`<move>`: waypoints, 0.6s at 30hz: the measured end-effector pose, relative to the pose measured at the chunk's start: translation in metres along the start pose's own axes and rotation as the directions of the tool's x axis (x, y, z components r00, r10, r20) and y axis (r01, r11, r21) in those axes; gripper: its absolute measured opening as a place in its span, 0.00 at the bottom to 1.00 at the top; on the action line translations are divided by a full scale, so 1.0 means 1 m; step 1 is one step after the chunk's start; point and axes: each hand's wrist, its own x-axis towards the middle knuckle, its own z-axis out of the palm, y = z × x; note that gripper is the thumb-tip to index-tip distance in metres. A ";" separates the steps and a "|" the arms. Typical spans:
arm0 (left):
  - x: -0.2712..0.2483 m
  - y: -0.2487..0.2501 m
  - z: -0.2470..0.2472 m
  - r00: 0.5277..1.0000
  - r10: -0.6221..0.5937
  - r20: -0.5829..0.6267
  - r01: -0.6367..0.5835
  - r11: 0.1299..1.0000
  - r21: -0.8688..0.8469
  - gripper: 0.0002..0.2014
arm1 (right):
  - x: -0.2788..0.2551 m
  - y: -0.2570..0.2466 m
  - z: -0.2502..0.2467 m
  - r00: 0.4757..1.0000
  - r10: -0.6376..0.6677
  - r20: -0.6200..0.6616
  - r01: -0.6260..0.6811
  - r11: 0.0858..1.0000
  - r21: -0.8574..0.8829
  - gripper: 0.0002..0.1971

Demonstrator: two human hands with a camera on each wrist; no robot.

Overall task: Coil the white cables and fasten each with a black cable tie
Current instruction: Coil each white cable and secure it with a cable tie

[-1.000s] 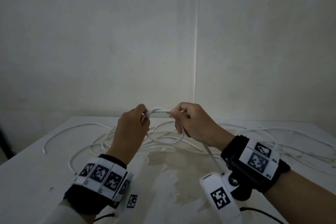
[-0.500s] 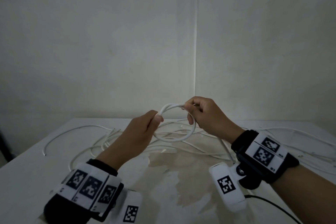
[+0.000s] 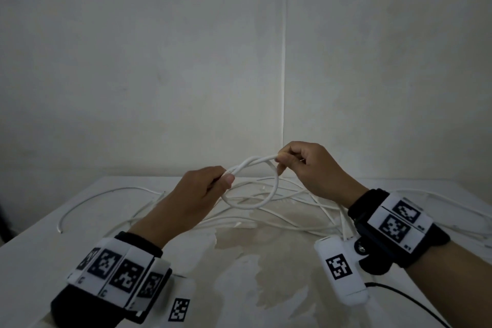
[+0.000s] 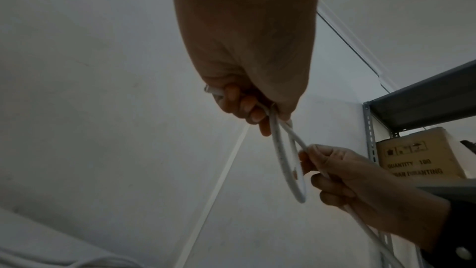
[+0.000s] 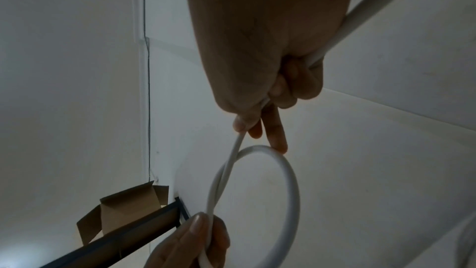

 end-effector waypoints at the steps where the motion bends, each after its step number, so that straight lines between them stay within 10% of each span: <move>1: 0.001 0.002 0.000 1.000 -0.003 -0.005 0.003 1.000 -0.016 0.17 | 0.000 0.000 0.000 1.000 0.008 -0.016 -0.007 1.000 0.011 0.09; 10: 0.012 0.004 0.006 0.958 -0.286 0.030 0.280 0.903 -0.325 0.17 | -0.002 -0.004 0.009 0.986 0.144 0.088 -0.163 0.943 0.289 0.09; 18: 0.014 0.021 0.015 0.891 -0.406 0.205 0.368 0.378 -0.850 0.17 | -0.001 -0.002 0.013 0.987 0.158 -0.031 -0.144 0.954 0.262 0.11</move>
